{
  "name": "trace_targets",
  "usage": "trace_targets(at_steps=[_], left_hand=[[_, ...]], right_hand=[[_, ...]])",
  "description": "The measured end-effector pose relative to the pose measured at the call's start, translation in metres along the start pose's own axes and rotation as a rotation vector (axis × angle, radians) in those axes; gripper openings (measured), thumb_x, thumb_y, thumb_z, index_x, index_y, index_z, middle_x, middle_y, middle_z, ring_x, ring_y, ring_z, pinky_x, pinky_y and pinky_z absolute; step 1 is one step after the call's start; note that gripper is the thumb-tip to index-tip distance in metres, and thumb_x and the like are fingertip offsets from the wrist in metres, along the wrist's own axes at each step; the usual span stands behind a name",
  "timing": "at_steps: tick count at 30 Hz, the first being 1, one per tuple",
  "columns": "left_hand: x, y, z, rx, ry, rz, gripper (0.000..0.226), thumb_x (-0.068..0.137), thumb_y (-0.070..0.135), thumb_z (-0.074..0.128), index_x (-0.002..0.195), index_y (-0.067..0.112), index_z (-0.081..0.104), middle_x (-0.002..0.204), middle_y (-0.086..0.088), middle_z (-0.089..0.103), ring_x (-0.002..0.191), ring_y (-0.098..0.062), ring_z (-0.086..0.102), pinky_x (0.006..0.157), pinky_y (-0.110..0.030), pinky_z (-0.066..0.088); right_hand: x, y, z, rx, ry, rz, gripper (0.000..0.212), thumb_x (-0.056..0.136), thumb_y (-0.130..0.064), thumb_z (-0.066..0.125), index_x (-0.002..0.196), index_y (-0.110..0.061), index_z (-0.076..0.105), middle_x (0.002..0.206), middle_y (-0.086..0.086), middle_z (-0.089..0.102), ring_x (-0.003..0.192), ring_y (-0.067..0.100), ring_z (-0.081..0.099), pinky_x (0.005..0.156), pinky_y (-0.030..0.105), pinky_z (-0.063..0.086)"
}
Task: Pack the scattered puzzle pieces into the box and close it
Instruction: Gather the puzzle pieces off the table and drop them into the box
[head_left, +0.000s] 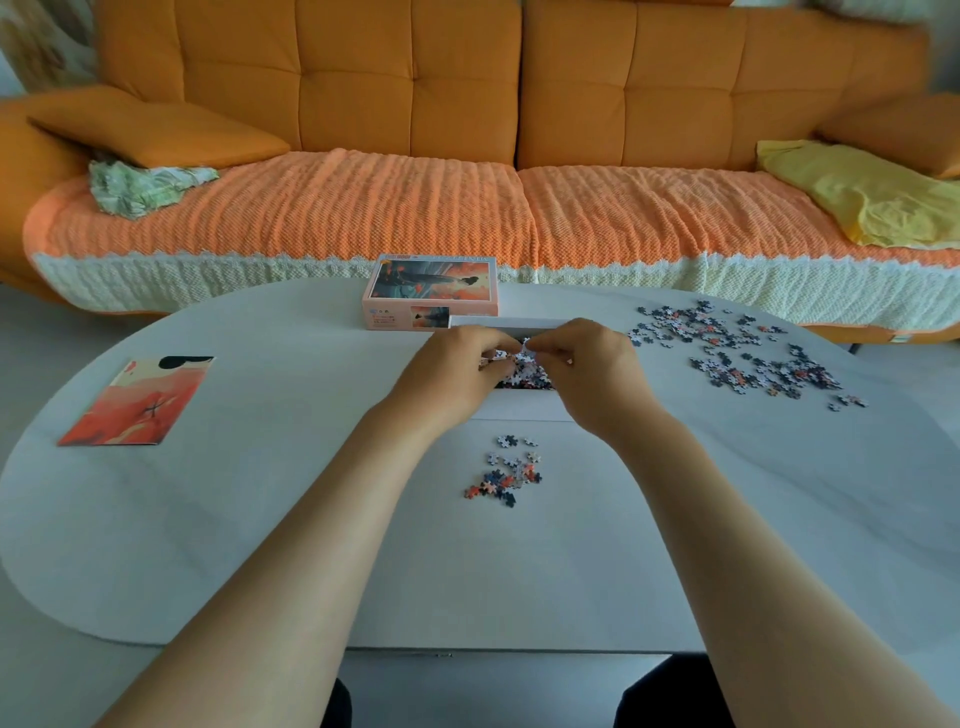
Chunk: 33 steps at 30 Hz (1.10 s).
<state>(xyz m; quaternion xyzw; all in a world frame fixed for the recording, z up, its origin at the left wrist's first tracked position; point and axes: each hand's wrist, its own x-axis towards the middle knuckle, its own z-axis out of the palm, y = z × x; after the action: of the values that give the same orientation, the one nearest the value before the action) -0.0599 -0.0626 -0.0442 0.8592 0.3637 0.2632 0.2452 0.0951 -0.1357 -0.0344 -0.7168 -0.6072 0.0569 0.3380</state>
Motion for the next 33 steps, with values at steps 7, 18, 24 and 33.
trace_targets(at_steps=[7,18,24,33], left_hand=[[-0.032,0.002,-0.012,0.078,-0.089,0.112,0.015,0.084,0.024,0.071,0.098,0.026,0.065,0.091,0.014,0.058,0.072,-0.003,0.054,0.068,-0.030,0.048],[-0.064,-0.005,0.001,0.174,-0.421,-0.032,0.042,0.079,0.044,0.075,0.118,0.034,0.063,0.100,0.011,0.045,0.091,-0.007,0.051,0.088,-0.035,0.048],[-0.073,-0.011,-0.011,0.226,-0.434,-0.055,0.059,0.078,0.045,0.076,0.131,0.029,0.056,0.106,0.013,0.044,0.091,-0.004,0.048,0.084,-0.023,0.042],[-0.071,-0.001,0.000,0.167,-0.331,-0.048,0.028,0.077,0.035,0.078,0.102,0.023,0.073,0.091,0.002,0.056,0.083,-0.013,0.056,0.075,-0.029,0.048]], right_hand=[[-0.027,-0.005,-0.007,-0.135,-0.286,-0.192,0.021,0.089,-0.015,0.062,0.100,-0.026,0.076,0.094,-0.011,0.068,0.066,-0.007,0.050,0.067,0.000,0.036],[-0.052,-0.013,-0.002,-0.246,-0.593,-0.074,0.032,0.088,-0.008,0.049,0.104,-0.024,0.072,0.103,-0.001,0.059,0.090,0.017,0.058,0.075,0.029,0.050],[-0.058,-0.007,-0.006,-0.229,-0.599,0.045,0.053,0.076,-0.049,0.075,0.123,-0.031,0.060,0.110,-0.008,0.052,0.095,0.010,0.054,0.084,0.025,0.048],[-0.057,-0.022,0.008,-0.162,-0.482,0.091,0.047,0.070,-0.038,0.084,0.111,-0.019,0.072,0.094,-0.006,0.061,0.085,0.008,0.052,0.073,0.019,0.044]])
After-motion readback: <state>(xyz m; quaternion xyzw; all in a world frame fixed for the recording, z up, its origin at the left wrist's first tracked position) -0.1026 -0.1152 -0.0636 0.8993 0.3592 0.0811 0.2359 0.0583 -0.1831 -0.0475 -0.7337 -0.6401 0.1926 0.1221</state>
